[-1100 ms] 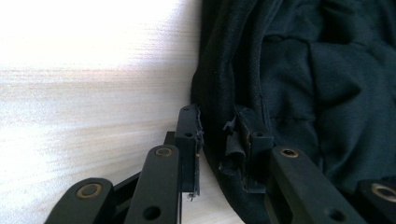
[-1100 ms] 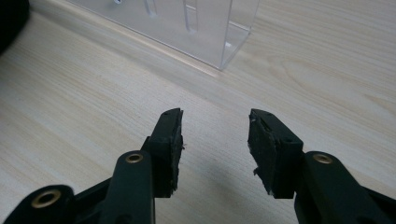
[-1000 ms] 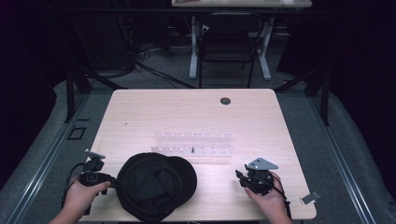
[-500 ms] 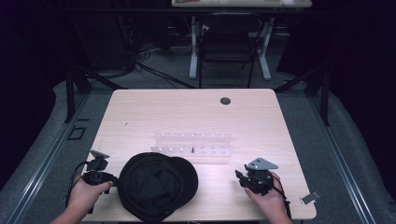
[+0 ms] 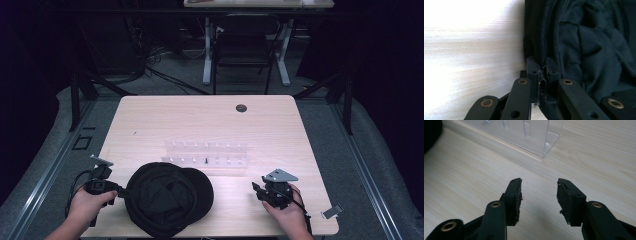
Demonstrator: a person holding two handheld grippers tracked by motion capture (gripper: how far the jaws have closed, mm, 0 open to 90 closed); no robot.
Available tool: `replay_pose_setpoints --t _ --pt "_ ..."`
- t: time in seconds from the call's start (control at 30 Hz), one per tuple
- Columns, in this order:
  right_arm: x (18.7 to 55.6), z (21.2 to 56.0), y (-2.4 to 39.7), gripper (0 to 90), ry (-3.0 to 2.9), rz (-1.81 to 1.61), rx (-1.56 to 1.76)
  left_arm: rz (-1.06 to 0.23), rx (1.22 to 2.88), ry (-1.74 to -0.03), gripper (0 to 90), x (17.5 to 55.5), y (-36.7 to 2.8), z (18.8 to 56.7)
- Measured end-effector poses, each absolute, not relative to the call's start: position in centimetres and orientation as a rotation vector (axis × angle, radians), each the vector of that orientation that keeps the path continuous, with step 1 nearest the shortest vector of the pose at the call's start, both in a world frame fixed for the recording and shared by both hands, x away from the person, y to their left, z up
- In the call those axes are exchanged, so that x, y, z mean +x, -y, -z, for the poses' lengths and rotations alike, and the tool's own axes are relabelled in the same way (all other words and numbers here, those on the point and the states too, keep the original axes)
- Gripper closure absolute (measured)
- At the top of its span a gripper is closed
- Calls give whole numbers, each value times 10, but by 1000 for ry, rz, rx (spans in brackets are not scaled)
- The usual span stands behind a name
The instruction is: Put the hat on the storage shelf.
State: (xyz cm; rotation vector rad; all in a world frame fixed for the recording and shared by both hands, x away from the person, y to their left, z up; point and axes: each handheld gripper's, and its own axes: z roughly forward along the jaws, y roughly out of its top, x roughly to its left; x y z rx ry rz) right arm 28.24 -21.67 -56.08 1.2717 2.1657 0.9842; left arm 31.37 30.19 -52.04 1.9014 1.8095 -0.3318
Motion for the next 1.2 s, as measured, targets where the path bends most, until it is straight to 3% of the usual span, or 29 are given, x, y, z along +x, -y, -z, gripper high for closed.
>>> replay_pose_setpoints --t 0.47,1.2 --pt "282 561 216 544 -2163 -987 1274 375 1898 -1745 853 313 -299 482" --pt "282 561 218 542 -2159 -993 1287 551 1702 -1632 855 311 -298 447"
